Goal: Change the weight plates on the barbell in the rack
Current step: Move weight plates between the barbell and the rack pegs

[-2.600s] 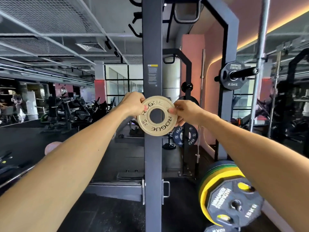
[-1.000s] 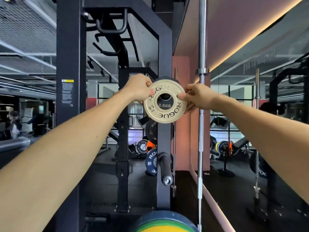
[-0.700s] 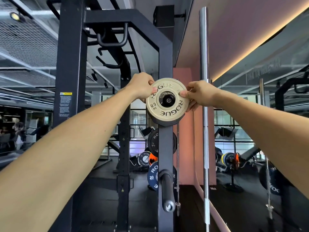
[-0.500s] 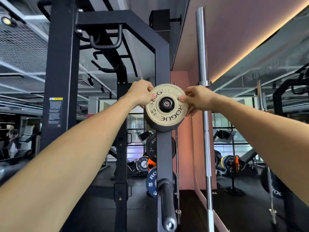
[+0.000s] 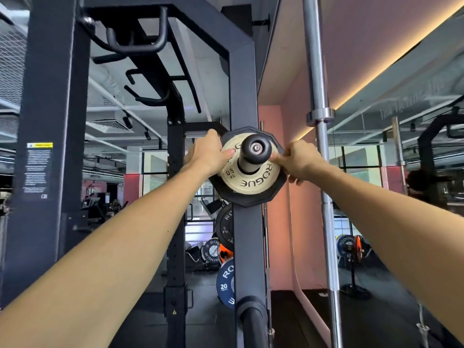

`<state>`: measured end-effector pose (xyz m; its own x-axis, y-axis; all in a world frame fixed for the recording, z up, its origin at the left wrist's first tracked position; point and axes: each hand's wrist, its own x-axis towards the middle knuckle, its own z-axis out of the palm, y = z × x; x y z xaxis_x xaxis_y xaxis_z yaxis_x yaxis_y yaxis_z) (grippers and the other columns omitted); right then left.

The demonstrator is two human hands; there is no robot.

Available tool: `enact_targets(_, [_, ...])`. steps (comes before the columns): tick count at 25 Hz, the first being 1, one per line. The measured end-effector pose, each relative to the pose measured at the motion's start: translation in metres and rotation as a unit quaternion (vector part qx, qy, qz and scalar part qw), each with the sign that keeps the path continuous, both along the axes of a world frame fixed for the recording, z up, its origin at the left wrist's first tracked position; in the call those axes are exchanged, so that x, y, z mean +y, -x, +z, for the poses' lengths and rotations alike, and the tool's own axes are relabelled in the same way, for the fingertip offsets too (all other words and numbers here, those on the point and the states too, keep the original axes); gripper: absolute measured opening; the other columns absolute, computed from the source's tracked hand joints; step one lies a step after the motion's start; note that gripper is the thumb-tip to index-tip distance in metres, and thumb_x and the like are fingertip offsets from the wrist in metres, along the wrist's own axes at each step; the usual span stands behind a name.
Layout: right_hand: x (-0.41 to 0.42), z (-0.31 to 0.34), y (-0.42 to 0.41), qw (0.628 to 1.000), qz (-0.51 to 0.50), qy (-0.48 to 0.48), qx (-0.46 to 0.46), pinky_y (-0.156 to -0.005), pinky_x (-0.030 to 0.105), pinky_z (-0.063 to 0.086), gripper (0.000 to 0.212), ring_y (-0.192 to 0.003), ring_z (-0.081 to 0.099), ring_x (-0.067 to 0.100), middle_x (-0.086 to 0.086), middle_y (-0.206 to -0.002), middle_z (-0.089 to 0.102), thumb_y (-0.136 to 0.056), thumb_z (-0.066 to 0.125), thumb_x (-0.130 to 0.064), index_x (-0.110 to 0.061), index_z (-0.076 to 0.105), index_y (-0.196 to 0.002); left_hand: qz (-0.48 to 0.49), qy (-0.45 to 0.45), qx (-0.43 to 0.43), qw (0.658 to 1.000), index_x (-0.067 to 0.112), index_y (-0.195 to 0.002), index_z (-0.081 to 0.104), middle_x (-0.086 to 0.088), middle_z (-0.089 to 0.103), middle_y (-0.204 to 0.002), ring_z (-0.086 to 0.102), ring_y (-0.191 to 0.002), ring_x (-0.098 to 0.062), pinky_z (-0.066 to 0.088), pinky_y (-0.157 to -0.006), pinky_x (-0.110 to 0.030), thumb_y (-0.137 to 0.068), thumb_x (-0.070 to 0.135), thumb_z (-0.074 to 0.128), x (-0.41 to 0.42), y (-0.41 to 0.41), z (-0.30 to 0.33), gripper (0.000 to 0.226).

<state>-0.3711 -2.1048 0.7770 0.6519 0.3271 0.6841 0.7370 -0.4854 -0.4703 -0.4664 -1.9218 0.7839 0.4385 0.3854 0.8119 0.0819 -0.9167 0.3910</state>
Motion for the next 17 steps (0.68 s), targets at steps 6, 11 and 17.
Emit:
enact_targets(6, [0.023,-0.006,-0.040,1.000,0.006,-0.023,-0.016,-0.047,0.033,0.055,0.046,-0.044,0.063,0.028,0.012,-0.054,0.063,-0.090,0.060,-0.043,-0.008,0.055,-0.061,0.008,-0.045,-0.020,0.999,0.018,-0.098,0.049,-0.002,0.055,-0.095,0.049,-0.085,-0.029,0.039,-0.071,-0.035,-0.081,0.025,0.056,0.014,-0.041,-0.002,0.020])
enact_targets(11, [0.022,-0.010,-0.030,0.999,0.011,-0.024,0.021,-0.062,0.040,0.060,0.034,-0.061,0.070,0.032,0.015,-0.077,0.068,-0.093,0.058,-0.040,-0.008,0.057,-0.080,-0.019,-0.066,0.016,0.997,0.017,-0.107,0.046,-0.004,0.054,-0.102,0.050,-0.093,-0.030,0.046,-0.081,-0.041,-0.086,0.020,0.055,0.012,-0.028,-0.006,0.023])
enact_targets(17, [-0.009,-0.042,-0.003,0.997,-0.001,0.071,-0.035,-0.079,0.030,0.045,0.030,-0.093,0.059,0.024,0.002,-0.097,0.063,-0.086,0.063,-0.044,-0.016,0.059,-0.098,-0.048,-0.043,0.153,0.986,0.026,-0.107,0.049,0.001,0.056,-0.100,0.057,-0.096,-0.025,0.050,-0.088,-0.040,-0.077,0.032,0.075,0.014,0.019,-0.048,0.040])
